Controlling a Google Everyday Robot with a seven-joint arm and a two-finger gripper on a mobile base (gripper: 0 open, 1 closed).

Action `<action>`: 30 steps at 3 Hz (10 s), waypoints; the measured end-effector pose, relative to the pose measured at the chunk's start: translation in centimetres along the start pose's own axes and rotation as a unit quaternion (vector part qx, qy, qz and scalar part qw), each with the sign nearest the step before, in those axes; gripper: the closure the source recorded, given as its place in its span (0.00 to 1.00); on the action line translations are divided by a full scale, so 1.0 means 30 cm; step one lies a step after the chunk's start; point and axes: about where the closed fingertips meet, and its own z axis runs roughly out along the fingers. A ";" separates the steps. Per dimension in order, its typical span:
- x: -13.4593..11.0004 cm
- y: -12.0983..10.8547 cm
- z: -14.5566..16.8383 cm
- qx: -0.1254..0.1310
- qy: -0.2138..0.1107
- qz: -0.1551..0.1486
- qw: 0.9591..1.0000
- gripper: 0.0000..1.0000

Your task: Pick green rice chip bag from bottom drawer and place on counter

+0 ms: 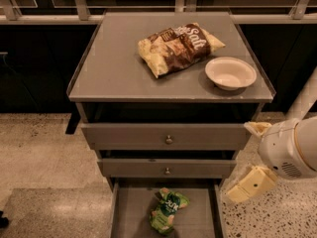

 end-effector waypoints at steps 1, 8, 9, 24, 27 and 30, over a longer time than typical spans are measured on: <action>0.025 0.016 -0.007 0.017 0.000 0.004 1.000 0.00; 0.669 0.161 0.794 -0.052 -0.134 0.135 0.980 0.00; 0.643 0.154 0.939 -0.063 -0.171 0.122 0.976 0.00; 0.794 -0.025 2.122 -0.118 -0.129 0.101 0.979 0.18; 0.794 -0.024 2.122 -0.118 -0.129 0.101 0.979 0.87; 0.805 -0.120 1.974 -0.145 -0.229 0.155 0.950 1.00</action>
Offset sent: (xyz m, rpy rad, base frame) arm -0.0786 -0.0518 -0.2113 0.1927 0.1582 -0.2180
